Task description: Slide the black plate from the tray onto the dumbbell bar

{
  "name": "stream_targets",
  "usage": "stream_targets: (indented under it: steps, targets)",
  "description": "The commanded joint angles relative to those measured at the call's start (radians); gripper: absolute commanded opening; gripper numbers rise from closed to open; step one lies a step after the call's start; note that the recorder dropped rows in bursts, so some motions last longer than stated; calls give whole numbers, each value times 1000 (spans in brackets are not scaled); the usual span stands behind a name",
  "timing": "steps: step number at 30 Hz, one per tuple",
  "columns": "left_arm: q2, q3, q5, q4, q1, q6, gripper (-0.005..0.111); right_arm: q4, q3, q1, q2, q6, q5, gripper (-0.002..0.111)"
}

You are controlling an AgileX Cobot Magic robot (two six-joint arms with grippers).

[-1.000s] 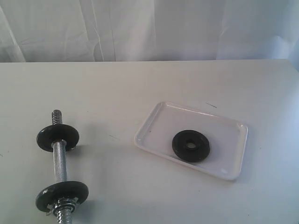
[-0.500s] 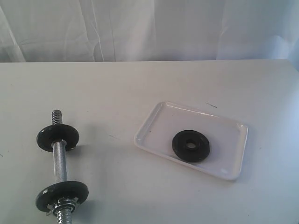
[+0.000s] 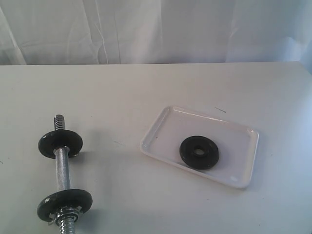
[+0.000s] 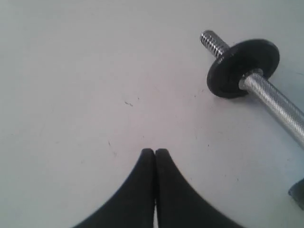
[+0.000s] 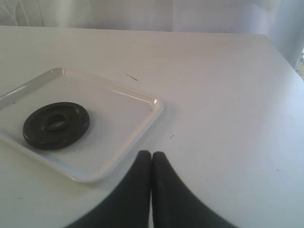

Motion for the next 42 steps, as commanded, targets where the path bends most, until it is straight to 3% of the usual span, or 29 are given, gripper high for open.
stream_targets:
  steps: [1,13,18,42]
  targets:
    - [-4,-106,156,-4,-7,0,0,-1,2,-2,-55,-4,-10,0]
    - [-4,-412,149,50,-7,0,0,-1,2,-2,-91,-4,-31,0]
    - [-4,-418,62,50,-7,0,0,-1,2,-2,-91,-4,-31,0]
    - [-4,-418,45,6,-7,-6,0,-1,2,-2,-91,-4,-30,0]
